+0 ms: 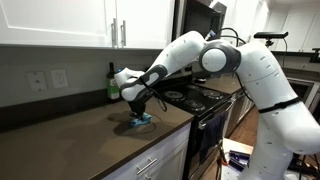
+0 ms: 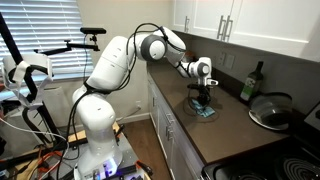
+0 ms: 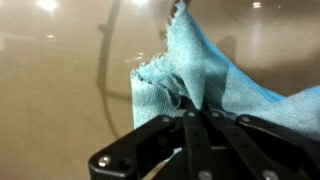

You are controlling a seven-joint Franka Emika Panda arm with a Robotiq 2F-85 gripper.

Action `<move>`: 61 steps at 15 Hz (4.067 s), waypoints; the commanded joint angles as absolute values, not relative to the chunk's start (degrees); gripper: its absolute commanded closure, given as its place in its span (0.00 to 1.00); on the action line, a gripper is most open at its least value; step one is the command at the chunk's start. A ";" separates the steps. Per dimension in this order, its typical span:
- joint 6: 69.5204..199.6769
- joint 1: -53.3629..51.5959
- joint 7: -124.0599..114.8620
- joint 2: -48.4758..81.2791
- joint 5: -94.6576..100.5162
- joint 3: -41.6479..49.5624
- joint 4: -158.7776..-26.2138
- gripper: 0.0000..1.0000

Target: Use the cloth to wipe the counter

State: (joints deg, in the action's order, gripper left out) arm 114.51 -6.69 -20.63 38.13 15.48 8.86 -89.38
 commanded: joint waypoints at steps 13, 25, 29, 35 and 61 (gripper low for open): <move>116.87 -10.45 -7.57 42.14 14.47 -1.55 -87.63 0.96; 120.68 -8.09 -4.32 46.68 9.18 -2.17 -78.72 0.97; 127.98 -8.44 -7.68 47.32 11.23 1.05 -78.27 0.97; 132.34 -4.69 -10.92 47.22 6.06 2.51 -78.32 0.97; 123.14 0.08 -30.12 44.63 3.42 16.13 -77.84 0.97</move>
